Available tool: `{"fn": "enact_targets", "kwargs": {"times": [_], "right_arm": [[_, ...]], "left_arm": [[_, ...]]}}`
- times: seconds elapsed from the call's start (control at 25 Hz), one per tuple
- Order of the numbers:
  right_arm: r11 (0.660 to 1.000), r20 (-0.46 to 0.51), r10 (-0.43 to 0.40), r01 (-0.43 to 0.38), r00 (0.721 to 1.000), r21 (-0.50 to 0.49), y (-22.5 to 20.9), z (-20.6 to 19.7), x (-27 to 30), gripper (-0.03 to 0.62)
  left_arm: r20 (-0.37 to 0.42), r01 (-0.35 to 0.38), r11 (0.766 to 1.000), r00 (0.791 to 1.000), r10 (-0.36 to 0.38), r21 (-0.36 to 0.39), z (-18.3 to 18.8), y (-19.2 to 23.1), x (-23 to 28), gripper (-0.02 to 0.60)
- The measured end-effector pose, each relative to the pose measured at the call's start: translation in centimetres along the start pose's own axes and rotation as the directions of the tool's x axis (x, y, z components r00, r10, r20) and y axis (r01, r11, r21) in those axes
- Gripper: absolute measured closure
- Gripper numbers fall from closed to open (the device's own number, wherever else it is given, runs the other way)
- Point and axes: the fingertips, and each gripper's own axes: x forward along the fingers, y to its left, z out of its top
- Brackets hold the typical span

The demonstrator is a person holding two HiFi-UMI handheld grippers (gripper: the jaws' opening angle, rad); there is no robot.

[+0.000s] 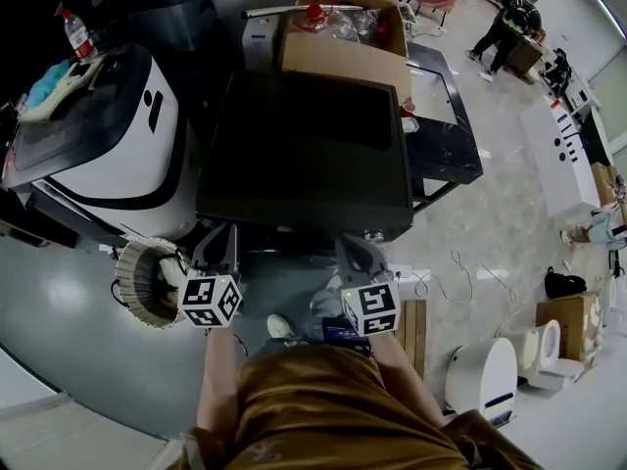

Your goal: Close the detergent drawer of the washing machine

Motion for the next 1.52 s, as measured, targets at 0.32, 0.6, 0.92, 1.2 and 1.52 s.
{"fn": "enact_targets", "kwargs": {"times": [0.32,0.6,0.92,1.2,1.52], "right_arm": [[1.000,-0.004,-0.003,0.003,1.000,0.003,0.0,-0.4,-0.4,0.582],[1.000,-0.006,0.003,-0.003,1.000,0.007,0.1,-0.3,-0.3,0.582],[1.000,-0.001,0.002,-0.002,1.000,0.002,0.3,-0.4,-0.2,0.582],[1.000,-0.003,0.011,-0.011,1.000,0.001,0.4,-0.4,0.0,0.582],[1.000,0.006,-0.002,0.002,1.000,-0.012,0.3,-0.2,-0.2,0.582]], "left_arm": [[0.009,0.016,1.000,1.000,-0.016,-0.007,0.0,-0.4,-0.1,0.557],[0.003,0.012,1.000,1.000,-0.012,-0.016,-0.2,-0.1,-0.2,0.557],[0.003,0.001,1.000,1.000,-0.001,-0.030,-0.5,0.4,-0.4,0.557],[0.003,-0.001,0.999,1.000,0.001,-0.034,-0.6,0.6,-0.4,0.557],[-0.001,-0.004,0.999,1.000,0.004,-0.043,-0.7,1.0,-0.4,0.557]]}}
